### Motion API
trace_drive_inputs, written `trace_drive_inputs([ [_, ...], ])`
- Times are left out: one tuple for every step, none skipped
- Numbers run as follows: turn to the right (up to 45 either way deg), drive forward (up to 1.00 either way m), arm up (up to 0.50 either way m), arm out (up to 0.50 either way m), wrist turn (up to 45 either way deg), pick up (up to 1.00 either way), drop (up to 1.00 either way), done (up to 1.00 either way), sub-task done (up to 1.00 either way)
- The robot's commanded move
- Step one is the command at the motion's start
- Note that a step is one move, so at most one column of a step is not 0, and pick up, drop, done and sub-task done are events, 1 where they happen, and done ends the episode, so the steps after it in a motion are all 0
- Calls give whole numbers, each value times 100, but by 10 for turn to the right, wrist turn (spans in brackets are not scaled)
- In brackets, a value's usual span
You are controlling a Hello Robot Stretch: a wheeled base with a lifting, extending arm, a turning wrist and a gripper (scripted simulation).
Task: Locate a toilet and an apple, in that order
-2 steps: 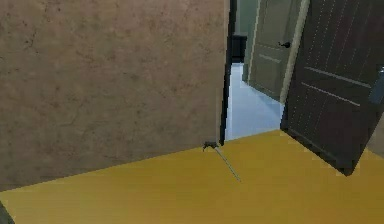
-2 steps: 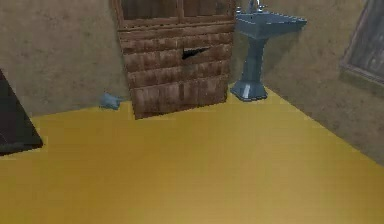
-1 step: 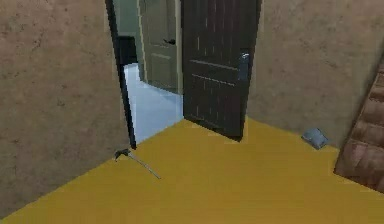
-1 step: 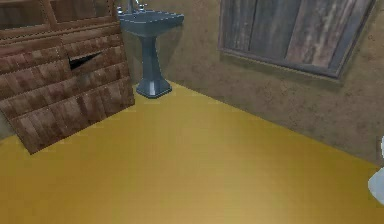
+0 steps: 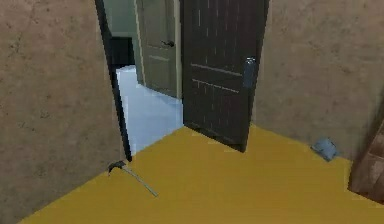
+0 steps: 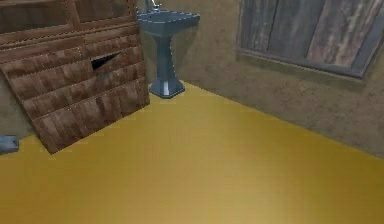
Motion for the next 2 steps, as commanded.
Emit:
trace_drive_inputs([
  [30,0,0,0,0,0,0,0,0],
  [0,100,0,0,0,0,0,0,0],
])
